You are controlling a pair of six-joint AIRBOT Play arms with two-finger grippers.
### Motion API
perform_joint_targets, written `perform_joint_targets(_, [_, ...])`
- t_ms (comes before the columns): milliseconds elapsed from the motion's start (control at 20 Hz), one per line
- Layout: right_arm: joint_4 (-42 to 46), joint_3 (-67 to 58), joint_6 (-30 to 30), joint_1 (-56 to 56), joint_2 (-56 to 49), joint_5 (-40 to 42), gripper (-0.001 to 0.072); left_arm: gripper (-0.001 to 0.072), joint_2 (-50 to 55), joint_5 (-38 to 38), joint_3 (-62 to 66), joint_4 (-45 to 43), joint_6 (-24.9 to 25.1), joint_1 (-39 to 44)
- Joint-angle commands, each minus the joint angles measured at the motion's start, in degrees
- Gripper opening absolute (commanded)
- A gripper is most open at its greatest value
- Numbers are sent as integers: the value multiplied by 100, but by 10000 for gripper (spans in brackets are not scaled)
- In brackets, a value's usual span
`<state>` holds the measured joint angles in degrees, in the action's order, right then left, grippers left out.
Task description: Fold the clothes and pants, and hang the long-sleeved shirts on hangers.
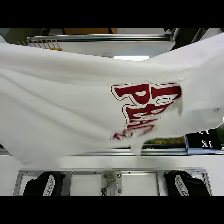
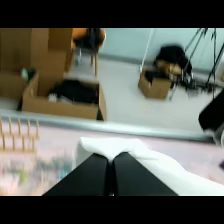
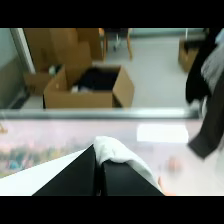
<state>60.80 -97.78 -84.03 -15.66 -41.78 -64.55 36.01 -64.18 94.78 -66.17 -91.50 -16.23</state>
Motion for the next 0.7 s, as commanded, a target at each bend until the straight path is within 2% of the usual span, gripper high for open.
perform_joint_targets(0, [101, 63, -284, 11, -793, -1001, 9, 5, 918, -826, -407, -17, -157, -4])
perform_joint_targets(100, [142, 188, -282, 122, -1593, -1314, 9, 6, 1589, -817, -1080, 22, -157, -4])
perform_joint_targets(300, [647, 275, -280, 704, -3491, -1386, 9, 5, 3206, -352, -2020, 44, -57, 212])
perform_joint_targets(450, [951, 245, -289, 1023, -4771, -778, 9, 5, 4507, 306, -1902, 22, 352, 608])
perform_joint_targets(650, [951, 199, -507, 1147, -5635, 260, 10, 5, 5965, 553, -737, 46, 350, 756])
